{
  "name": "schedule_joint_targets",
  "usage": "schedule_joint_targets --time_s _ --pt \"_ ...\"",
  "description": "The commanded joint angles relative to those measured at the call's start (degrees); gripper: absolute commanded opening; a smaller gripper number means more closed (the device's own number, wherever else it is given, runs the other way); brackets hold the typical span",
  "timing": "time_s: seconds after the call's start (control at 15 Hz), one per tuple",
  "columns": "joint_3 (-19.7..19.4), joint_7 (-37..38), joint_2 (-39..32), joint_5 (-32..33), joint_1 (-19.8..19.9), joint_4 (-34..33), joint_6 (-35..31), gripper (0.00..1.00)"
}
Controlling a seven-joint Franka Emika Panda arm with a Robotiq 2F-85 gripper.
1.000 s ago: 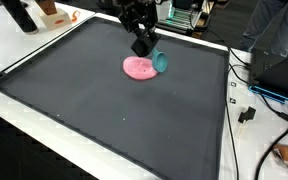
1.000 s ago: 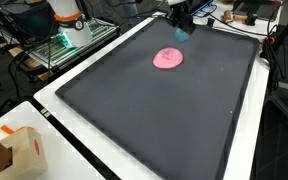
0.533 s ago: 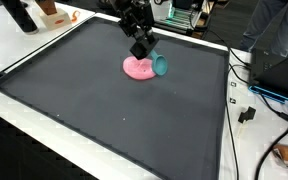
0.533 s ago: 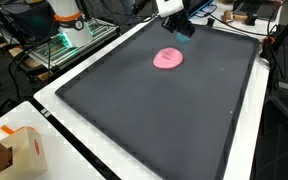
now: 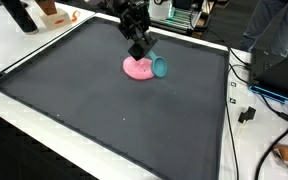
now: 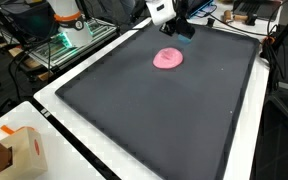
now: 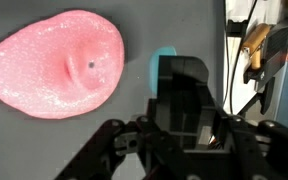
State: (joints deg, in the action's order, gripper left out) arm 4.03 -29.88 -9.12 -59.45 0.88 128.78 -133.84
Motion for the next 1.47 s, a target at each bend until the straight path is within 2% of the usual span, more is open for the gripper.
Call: schedule_joint_targets --time_s 0.0,1.0,1.4 --pt "-0.61 -3.38 1.15 -3.25 0.19 2.15 -0.05 0.26" --pt "-1.29 -8.15 -0.38 -8.13 0.07 3.04 0.22 0.26" --pt "-1.56 -4.95 -0.47 -6.81 -0.38 3.34 -0.66 0.26"
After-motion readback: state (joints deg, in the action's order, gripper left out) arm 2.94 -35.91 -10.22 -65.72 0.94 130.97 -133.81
